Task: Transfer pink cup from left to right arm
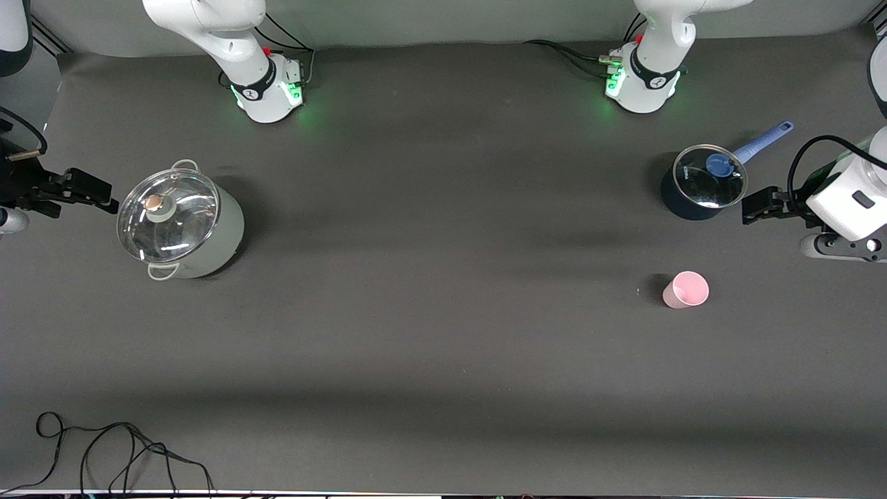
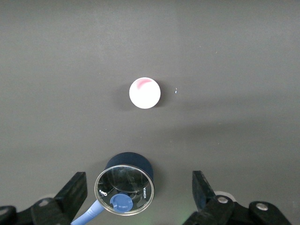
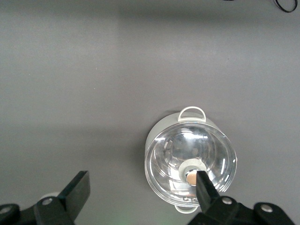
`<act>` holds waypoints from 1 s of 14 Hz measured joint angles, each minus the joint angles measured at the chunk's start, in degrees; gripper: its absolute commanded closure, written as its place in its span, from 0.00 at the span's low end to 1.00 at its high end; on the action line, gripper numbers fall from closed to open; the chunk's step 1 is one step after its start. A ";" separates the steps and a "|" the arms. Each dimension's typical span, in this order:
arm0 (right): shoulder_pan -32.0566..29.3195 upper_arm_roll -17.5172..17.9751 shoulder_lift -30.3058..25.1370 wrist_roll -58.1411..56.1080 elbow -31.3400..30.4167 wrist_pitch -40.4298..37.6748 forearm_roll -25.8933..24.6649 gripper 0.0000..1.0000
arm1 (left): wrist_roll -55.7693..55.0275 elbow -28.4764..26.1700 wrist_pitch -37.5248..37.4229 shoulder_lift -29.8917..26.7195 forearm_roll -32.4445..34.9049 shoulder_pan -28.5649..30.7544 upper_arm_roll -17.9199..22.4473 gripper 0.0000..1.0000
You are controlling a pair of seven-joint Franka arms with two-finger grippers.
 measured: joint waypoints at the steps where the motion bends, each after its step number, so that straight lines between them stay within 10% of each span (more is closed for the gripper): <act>1: 0.00 0.00 0.00 0.00 0.00 0.00 0.00 0.00 | 0.00 -0.03 -0.02 0.00 0.00 0.00 0.00 0.00; 14: -0.01 0.00 0.00 0.00 0.00 0.00 0.00 0.00 | 40.17 -0.17 3.32 2.29 -2.88 5.12 6.15 0.00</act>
